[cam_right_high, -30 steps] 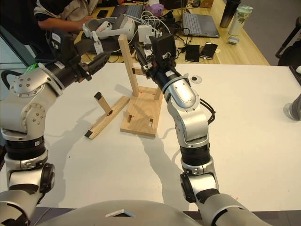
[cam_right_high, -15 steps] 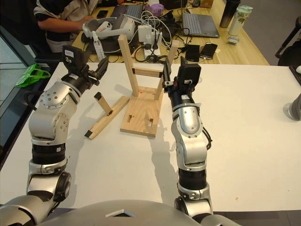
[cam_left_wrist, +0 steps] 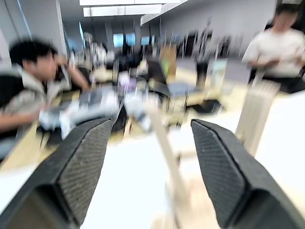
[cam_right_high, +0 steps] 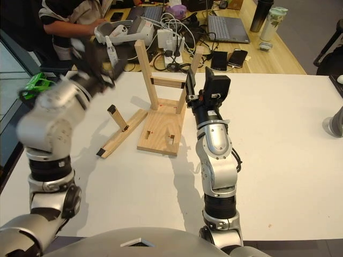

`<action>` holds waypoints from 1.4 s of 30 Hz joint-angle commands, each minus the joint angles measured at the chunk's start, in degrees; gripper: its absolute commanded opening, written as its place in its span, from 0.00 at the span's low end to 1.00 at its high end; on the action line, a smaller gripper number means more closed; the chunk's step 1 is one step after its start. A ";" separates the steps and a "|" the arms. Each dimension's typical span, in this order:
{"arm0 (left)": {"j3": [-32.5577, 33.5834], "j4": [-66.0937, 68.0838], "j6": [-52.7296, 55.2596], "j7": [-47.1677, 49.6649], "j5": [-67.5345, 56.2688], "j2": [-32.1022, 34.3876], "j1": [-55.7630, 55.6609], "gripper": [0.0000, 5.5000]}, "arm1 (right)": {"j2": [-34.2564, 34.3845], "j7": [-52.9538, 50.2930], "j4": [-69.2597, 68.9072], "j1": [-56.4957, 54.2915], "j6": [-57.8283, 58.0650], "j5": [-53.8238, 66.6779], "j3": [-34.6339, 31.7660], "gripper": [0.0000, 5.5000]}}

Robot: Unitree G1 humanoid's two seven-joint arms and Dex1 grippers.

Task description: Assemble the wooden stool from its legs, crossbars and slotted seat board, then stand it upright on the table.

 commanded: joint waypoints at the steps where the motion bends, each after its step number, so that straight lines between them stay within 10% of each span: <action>1: -1.91 12.90 -3.08 -0.16 2.25 -3.08 2.58 0.56 | -0.28 0.60 0.75 -0.63 0.94 0.69 -0.31 0.40; 14: 9.66 -7.31 -7.40 0.05 -2.23 -0.86 -17.12 0.56 | -0.09 0.27 1.15 -0.64 0.68 0.57 -0.56 0.40; 21: 6.21 11.48 -26.76 -1.33 2.83 -7.10 1.81 0.56 | 0.16 0.31 1.58 -1.04 0.49 0.73 -0.70 0.40; 27: 3.11 25.07 -26.56 0.60 6.90 -8.58 1.07 0.56 | 0.14 0.76 1.97 -1.42 0.73 0.96 -0.61 0.40; 36: 7.83 -2.13 -17.44 0.81 2.23 -2.97 -18.43 0.56 | 0.05 0.48 1.93 -1.36 0.48 0.67 -0.89 0.40; 42: 6.39 3.70 -18.43 3.22 6.37 -2.34 -20.23 0.56 | 0.00 0.51 2.32 -1.70 0.29 0.60 -0.95 0.40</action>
